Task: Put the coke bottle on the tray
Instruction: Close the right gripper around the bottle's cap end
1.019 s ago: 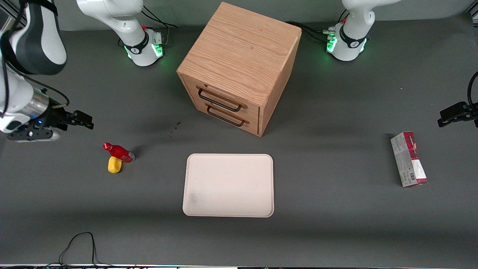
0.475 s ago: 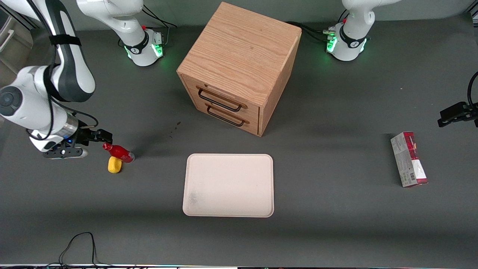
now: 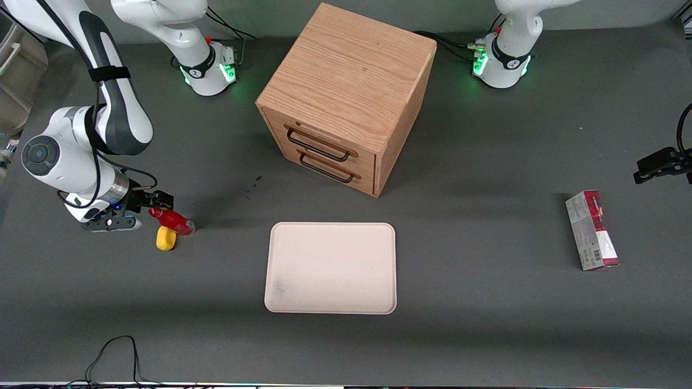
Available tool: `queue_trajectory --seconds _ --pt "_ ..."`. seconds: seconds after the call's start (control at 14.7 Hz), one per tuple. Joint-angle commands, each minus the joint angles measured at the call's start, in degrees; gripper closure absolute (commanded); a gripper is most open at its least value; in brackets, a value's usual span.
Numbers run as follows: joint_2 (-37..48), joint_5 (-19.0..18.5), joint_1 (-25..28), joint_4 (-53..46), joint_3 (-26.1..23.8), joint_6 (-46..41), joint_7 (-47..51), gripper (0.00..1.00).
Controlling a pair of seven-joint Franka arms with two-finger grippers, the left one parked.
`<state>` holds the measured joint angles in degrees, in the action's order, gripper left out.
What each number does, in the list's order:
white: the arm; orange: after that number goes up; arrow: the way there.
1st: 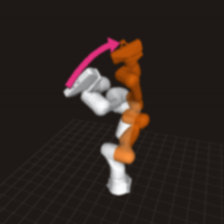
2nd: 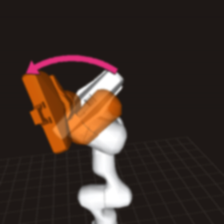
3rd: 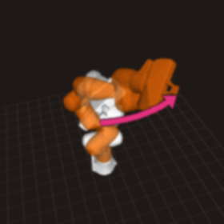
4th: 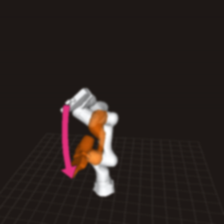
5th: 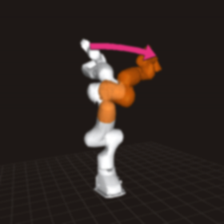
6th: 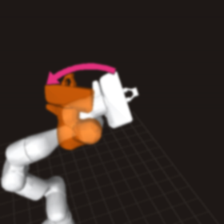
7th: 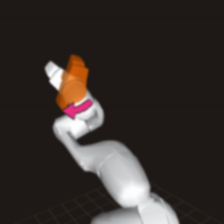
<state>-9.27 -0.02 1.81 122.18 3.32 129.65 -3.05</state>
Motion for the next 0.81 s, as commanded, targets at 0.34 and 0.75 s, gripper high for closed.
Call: queue_trajectory --seconds 0.34,0.75 --pt "-1.3 0.4 0.7 -0.5 0.5 2.3 -1.6 0.17" --pt "-1.3 0.3 0.7 -0.9 0.4 2.2 -1.9 0.94"
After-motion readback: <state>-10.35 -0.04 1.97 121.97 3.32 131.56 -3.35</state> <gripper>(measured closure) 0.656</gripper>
